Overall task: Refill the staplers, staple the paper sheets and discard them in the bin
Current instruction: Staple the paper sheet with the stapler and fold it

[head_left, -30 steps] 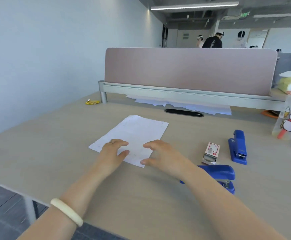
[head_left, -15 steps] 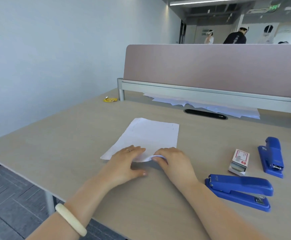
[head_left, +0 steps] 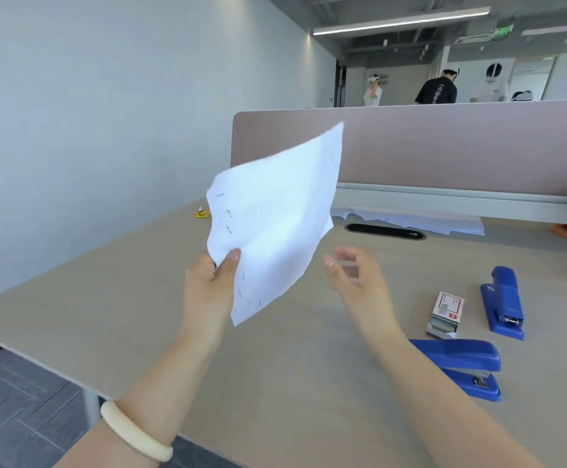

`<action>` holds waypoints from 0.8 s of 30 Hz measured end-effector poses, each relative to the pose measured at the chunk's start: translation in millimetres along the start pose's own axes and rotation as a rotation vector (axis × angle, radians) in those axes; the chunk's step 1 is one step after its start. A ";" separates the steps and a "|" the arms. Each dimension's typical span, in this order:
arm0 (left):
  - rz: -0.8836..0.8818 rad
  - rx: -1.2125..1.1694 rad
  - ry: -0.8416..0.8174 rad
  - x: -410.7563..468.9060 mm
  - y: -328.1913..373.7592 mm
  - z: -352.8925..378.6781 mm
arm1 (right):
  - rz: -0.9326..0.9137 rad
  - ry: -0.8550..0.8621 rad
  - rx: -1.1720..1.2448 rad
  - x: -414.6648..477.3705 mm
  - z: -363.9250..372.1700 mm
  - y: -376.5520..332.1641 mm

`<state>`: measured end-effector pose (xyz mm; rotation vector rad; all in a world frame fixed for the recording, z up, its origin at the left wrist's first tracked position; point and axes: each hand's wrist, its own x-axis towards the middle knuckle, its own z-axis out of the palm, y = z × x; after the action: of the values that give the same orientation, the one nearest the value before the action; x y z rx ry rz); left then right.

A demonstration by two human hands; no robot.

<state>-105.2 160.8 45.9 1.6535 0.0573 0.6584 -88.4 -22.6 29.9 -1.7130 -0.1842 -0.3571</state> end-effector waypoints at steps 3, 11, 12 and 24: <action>-0.081 -0.395 -0.180 -1.0 23.1 12.5 | 0.167 -0.103 0.090 1.7 -18.9 -15.6; -0.327 -0.696 -0.489 -24.8 26.5 93.8 | 0.166 -0.148 0.485 -11.7 -113.6 -19.4; -0.372 -0.679 -0.523 -30.6 25.3 105.2 | 0.154 -0.128 0.478 -15.1 -129.2 -17.5; -0.393 -0.578 -0.889 -77.9 42.2 200.8 | 0.020 0.222 0.309 -60.6 -245.1 -5.2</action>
<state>-94.3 -58.4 46.3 1.1901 -0.4043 -0.3692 -179.2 -257.5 48.2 -1.3590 -0.0551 -0.4754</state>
